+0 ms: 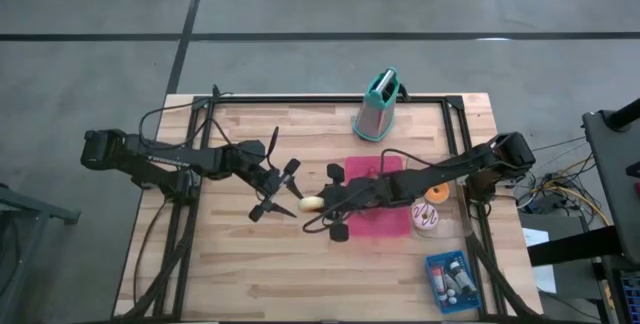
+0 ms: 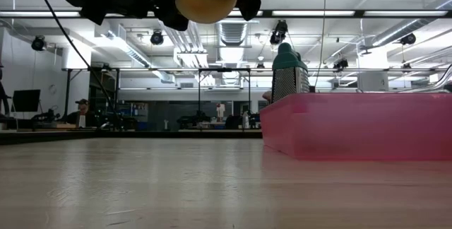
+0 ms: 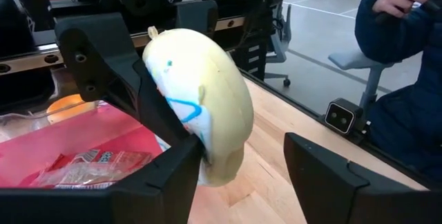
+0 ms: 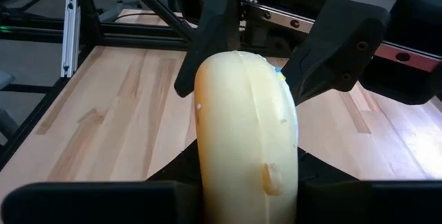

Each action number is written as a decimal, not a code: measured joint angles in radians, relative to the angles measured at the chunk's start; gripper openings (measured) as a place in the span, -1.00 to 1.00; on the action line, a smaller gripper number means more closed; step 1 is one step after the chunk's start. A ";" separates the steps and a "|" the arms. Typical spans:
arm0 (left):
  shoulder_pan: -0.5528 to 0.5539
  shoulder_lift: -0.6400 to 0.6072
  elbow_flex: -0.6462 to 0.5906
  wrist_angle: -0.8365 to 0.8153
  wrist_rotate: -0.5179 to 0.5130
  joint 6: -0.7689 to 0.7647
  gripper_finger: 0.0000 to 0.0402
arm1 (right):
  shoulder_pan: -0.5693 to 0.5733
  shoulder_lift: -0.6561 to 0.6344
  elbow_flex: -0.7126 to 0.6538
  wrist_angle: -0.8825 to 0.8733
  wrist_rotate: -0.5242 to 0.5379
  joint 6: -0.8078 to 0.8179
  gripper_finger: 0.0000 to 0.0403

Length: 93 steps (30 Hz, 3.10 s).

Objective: Pick & Place Food Item
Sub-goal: Put the white donut into the transparent bin

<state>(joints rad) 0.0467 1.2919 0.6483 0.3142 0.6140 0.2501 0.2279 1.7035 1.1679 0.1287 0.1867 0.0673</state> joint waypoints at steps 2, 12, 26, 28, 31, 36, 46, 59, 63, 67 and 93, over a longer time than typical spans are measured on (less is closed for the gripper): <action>0.000 0.000 0.000 0.000 0.000 0.000 0.10 | 0.000 0.000 0.000 0.000 0.000 0.000 -0.60; 0.000 0.000 0.000 -0.013 0.000 0.000 0.10 | 0.001 0.000 0.000 0.000 0.000 0.001 -0.58; 0.004 -0.056 0.002 -0.103 -0.019 -0.095 0.09 | 0.002 -0.002 0.000 -0.013 -0.009 0.023 -0.64; 0.006 -0.095 0.002 -0.155 -0.019 -0.094 0.09 | 0.003 -0.002 0.000 -0.014 -0.014 0.023 -0.63; 0.007 -0.172 0.002 -0.234 -0.018 -0.067 0.09 | 0.004 -0.002 0.000 -0.017 -0.013 0.022 -0.62; 0.009 -0.314 0.002 -0.364 -0.039 -0.002 0.09 | 0.004 -0.002 0.000 -0.018 -0.008 0.031 -0.63; 0.008 -0.478 -0.006 -0.497 -0.038 -0.019 0.09 | 0.006 -0.010 0.001 -0.064 -0.013 0.127 -0.62; 0.008 -0.473 -0.014 -0.577 -0.036 -0.018 0.09 | 0.011 -0.237 0.005 -0.486 0.001 0.500 -0.71; 0.008 -0.468 -0.015 -0.578 -0.035 -0.018 0.09 | 0.011 -0.332 0.005 -0.651 0.081 0.628 -0.71; 0.008 -0.465 -0.015 -0.578 -0.035 -0.011 0.09 | 0.008 -0.423 0.005 -0.873 0.236 0.865 -0.71; 0.008 -0.463 -0.015 -0.587 -0.035 0.008 0.09 | -0.006 -0.543 -0.250 -1.593 0.025 1.777 -0.71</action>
<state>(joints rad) 0.0543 0.8284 0.6334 -0.2729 0.5789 0.2581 0.2217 1.1603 0.9179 -1.4640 0.2121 1.8443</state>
